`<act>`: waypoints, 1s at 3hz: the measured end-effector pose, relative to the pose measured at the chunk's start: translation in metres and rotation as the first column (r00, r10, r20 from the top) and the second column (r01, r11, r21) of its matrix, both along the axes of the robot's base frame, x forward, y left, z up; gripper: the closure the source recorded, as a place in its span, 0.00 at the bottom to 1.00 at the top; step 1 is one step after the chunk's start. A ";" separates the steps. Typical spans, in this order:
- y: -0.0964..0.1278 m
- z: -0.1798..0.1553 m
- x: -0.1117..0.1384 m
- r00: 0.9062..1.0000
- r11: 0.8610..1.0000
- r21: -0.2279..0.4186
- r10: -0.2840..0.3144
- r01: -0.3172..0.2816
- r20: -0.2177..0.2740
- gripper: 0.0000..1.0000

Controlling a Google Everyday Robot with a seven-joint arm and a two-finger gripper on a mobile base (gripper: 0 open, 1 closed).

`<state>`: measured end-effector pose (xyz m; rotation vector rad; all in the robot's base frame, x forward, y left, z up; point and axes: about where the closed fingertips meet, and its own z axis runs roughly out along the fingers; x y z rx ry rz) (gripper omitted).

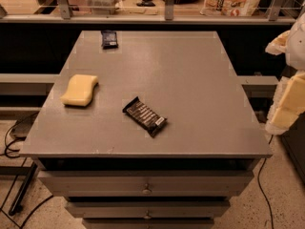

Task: Pick rxbar chocolate

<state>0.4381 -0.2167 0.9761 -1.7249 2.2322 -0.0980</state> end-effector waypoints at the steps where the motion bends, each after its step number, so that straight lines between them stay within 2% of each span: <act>1: 0.000 0.000 0.000 1.000 1.000 0.000 0.000 0.000 0.002 0.00; 2: 0.019 -0.010 0.001 0.999 0.997 0.064 0.041 -0.041 -0.004 0.00; 3: 0.060 -0.030 0.004 0.992 0.977 0.179 0.123 -0.120 -0.008 0.00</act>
Offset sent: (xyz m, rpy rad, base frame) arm 0.0005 0.0642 -0.0371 0.2240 0.0464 0.1445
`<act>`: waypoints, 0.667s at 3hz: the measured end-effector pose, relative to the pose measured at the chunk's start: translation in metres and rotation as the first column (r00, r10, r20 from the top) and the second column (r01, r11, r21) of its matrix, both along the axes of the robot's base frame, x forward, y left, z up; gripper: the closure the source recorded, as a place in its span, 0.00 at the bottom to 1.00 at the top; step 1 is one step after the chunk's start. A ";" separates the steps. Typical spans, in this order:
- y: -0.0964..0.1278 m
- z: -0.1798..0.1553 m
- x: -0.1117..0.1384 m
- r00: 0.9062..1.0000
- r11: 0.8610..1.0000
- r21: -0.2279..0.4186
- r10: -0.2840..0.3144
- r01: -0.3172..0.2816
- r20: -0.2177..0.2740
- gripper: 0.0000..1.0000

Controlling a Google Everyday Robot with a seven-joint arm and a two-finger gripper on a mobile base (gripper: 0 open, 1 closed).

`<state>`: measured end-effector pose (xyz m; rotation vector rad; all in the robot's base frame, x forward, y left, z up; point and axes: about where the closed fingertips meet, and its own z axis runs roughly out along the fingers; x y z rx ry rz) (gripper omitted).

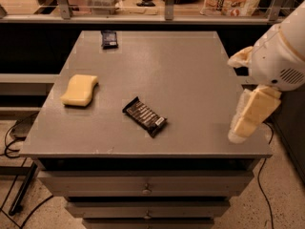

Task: Pick rxbar chocolate

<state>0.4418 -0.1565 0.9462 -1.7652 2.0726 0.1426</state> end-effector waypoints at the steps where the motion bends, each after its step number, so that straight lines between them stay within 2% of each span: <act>1: 0.048 -0.014 0.007 0.996 0.988 0.125 0.088 -0.087 -0.002 0.00; 2: 0.048 -0.014 0.007 0.996 0.988 0.125 0.088 -0.087 -0.001 0.00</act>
Offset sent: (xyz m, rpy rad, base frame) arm 0.0065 0.0392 -0.0136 0.0989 0.0074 0.0740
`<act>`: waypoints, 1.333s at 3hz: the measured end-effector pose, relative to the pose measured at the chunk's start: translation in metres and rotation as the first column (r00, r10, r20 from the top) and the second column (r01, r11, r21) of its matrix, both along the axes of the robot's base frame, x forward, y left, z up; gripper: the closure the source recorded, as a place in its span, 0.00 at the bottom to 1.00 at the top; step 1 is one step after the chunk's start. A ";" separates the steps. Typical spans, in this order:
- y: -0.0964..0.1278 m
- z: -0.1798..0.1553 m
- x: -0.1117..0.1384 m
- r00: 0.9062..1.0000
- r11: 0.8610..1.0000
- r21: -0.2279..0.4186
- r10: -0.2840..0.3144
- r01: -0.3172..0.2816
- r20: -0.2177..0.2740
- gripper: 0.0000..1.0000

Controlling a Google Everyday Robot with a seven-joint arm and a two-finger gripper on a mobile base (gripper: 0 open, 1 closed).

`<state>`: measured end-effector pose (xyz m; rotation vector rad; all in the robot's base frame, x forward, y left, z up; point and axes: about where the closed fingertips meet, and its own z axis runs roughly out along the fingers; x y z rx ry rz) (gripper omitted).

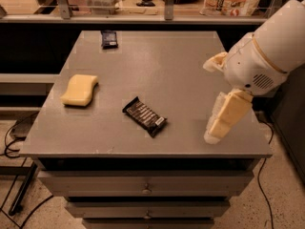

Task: Pick rxbar chocolate

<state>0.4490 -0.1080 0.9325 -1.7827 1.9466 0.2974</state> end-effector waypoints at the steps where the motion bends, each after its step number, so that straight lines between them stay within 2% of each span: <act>1: 0.006 -0.006 0.004 1.000 1.000 0.005 -0.010 0.010 -0.008 0.00; 3: 0.063 -0.036 0.028 0.999 0.996 0.083 0.034 -0.033 -0.002 0.00; 4: 0.087 -0.056 0.038 0.998 0.992 0.115 0.058 -0.055 -0.025 0.00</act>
Offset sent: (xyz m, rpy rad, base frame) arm 0.0346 0.0682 -0.0359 0.1043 -0.0127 0.0223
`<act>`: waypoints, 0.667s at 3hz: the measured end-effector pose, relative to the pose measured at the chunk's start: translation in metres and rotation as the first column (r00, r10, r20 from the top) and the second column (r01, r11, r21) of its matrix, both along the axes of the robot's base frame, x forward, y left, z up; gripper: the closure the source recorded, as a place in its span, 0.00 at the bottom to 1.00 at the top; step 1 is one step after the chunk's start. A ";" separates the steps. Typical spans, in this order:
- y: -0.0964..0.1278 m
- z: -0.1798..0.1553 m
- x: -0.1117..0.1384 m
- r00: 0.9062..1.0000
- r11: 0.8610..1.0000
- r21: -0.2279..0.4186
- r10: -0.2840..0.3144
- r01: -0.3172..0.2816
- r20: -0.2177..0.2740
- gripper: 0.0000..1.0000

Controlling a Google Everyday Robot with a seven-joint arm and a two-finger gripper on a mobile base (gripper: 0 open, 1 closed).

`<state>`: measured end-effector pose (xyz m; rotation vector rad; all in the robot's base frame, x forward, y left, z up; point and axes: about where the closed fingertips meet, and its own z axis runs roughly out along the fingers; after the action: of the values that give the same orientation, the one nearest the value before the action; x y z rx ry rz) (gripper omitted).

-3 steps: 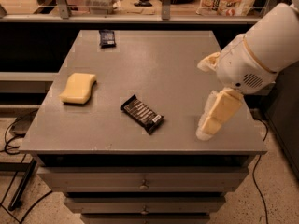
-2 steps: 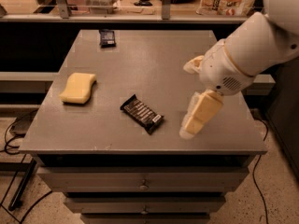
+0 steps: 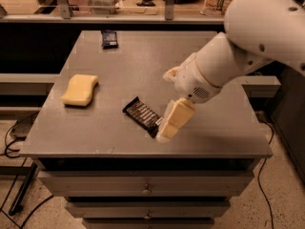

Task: Pick rxbar chocolate

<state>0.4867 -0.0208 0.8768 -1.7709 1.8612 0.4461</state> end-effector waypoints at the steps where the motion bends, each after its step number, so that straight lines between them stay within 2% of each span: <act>1: 0.023 -0.030 0.008 0.998 1.000 0.022 0.022 -0.021 -0.052 0.00; 2: 0.036 -0.045 0.010 0.996 0.999 0.033 0.038 -0.035 -0.083 0.00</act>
Offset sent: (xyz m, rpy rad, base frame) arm 0.0156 0.0490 -0.0655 0.0480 0.1256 0.0480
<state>0.4971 0.0154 0.8317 -1.7926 1.8704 0.5688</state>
